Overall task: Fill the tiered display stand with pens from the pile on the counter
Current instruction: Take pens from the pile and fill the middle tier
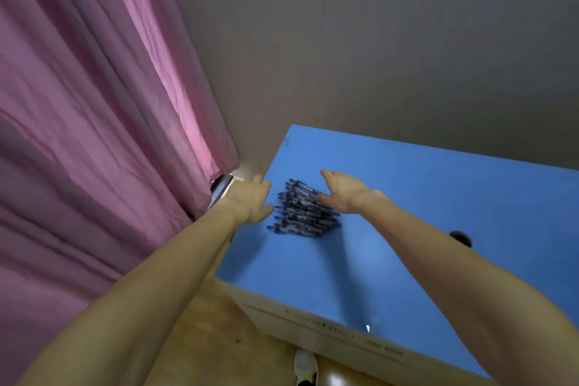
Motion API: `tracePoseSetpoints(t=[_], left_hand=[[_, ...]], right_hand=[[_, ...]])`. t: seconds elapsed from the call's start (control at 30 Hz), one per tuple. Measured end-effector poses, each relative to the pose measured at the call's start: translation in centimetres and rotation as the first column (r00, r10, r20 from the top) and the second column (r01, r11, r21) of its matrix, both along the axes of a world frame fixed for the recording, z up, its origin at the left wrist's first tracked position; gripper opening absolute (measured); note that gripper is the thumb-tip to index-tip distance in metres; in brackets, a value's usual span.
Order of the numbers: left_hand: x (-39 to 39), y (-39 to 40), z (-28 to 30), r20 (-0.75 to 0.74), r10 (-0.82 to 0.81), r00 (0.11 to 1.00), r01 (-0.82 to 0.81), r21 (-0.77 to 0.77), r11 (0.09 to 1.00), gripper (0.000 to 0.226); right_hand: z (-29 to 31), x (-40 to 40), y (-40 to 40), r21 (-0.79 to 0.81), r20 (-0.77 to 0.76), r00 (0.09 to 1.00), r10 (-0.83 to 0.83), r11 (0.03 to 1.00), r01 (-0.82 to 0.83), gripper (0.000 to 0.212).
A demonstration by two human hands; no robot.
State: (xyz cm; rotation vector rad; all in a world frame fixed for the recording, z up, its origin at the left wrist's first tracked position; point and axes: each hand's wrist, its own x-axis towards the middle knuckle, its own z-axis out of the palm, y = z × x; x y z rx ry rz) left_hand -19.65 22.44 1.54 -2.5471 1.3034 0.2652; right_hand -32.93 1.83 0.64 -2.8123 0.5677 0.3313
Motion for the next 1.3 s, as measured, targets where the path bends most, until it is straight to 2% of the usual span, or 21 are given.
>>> tracePoseSetpoints(t=[0.17,0.43,0.57,0.7,0.97,1.1,1.3], left_hand=[[5.3,-5.0,-3.5,-0.112,-0.013,0.994,0.019,0.058,0.998,0.057],[9.2,-8.4,-7.0,-0.215,-0.042,0.976,0.066,0.106,0.992,0.048],[9.6,-9.3,-7.9,-0.248,-0.07,0.966,0.1,0.11,0.989,0.045],[10.1,-10.0,-8.3,-0.245,-0.118,0.962,0.143,0.087,0.986,0.042],[10.9,-10.9,-8.4,-0.281,-0.142,0.949,0.164,0.058,0.985,0.037],[11.1,-11.2,-8.5,-0.299,-0.139,0.944,0.159,0.043,0.986,0.039],[10.8,-12.1,-8.5,-0.364,-0.133,0.922,0.15,0.018,0.989,0.042]], right_hand=[[-3.4,5.3,-3.3,0.109,-0.054,0.998,-0.007,0.994,0.013,0.059],[-6.7,9.8,-4.9,0.151,-0.15,0.988,0.038,0.988,-0.016,0.057],[-7.4,10.4,-5.0,0.125,-0.151,0.987,0.053,0.992,-0.034,0.046],[-7.7,10.8,-5.2,0.121,-0.174,0.985,0.019,0.993,0.002,0.046],[-6.7,12.7,-5.1,0.027,-0.357,0.932,0.059,0.998,-0.053,0.035],[-6.7,13.1,-4.8,-0.038,-0.368,0.929,0.026,0.998,-0.043,0.041],[-7.5,12.6,-4.7,-0.099,-0.304,0.951,-0.052,0.995,0.023,0.051]])
